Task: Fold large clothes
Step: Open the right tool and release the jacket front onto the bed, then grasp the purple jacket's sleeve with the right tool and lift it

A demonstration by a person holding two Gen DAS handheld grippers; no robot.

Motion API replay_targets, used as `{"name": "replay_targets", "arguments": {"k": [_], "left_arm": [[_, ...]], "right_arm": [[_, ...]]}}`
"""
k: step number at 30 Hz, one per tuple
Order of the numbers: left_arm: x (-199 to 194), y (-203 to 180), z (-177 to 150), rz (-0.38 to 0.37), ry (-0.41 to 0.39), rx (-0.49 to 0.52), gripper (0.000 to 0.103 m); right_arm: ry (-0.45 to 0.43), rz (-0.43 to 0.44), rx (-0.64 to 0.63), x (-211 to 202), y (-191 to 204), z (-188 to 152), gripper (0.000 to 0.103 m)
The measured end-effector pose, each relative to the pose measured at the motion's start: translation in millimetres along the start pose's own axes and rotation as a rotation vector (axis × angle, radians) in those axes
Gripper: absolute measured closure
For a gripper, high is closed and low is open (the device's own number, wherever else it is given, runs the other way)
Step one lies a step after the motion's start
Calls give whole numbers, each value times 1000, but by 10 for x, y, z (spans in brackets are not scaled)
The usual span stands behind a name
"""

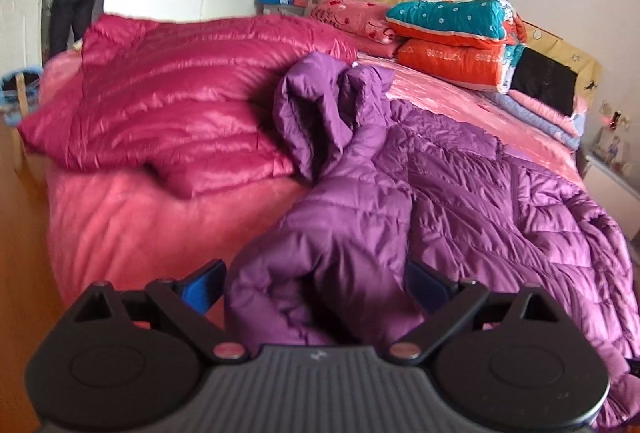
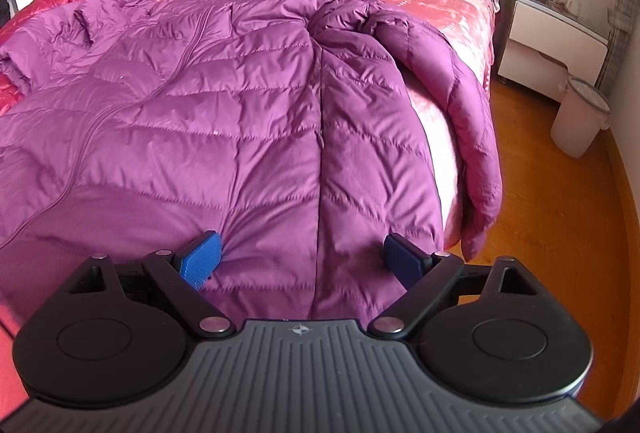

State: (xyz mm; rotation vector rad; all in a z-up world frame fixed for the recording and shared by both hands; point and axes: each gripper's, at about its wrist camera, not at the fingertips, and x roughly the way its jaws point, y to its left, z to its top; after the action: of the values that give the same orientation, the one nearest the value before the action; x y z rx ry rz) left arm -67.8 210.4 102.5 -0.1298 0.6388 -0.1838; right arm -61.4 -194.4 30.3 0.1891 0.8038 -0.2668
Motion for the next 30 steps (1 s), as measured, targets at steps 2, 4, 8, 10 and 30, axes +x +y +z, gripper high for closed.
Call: {"name": "replay_targets", "arguments": {"k": [2,4,8,10,30], "left_arm": [[-16,42,-31,-30,6,-14,7],[-28,63,-49,-49,2,-15,7],[-21,157,-69,-67,-2,-42,6],[14,191,-69,-76,1,-63,6],[307,207,-136,-112,94,-136,42]], "right_arm": [[2,10,10,-75,-21,-43,0],[4,24,34,-139,-49,-74,0],[-31,42,84,-297,-184,-131,0],[-66,38,127,-375,-302,-145,0],[38,342,736,39,-1052,-447,2]]}}
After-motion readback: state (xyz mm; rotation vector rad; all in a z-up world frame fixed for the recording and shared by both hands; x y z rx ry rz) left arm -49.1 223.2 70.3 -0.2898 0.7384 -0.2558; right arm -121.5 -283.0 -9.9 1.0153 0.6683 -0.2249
